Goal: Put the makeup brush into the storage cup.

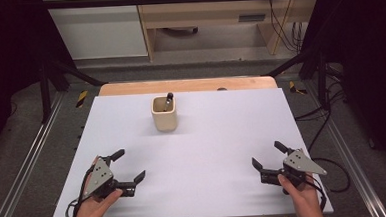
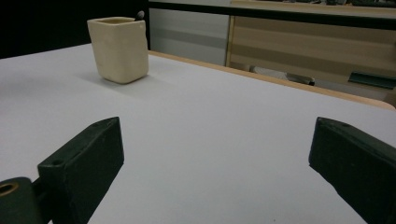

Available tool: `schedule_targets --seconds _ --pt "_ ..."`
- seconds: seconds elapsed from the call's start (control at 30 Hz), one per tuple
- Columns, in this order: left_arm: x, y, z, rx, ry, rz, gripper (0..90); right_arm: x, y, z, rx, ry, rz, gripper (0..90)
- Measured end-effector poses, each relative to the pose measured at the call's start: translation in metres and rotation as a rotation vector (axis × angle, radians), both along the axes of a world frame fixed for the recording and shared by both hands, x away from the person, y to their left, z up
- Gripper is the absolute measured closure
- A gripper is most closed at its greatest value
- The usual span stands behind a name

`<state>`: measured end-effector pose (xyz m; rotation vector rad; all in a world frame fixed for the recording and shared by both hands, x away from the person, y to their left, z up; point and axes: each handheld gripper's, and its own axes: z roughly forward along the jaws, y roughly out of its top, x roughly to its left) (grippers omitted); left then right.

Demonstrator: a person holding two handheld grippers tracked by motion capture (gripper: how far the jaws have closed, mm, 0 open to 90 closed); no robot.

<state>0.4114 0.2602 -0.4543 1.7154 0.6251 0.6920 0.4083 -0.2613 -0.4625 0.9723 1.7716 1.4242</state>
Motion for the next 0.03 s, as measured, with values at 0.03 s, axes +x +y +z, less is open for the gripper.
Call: schedule_targets --seconds 0.03 --pt "0.0007 0.0012 0.0001 0.004 -0.002 0.005 2.2 -0.0011 -0.0004 0.0003 0.01 0.0 0.001 3.6"
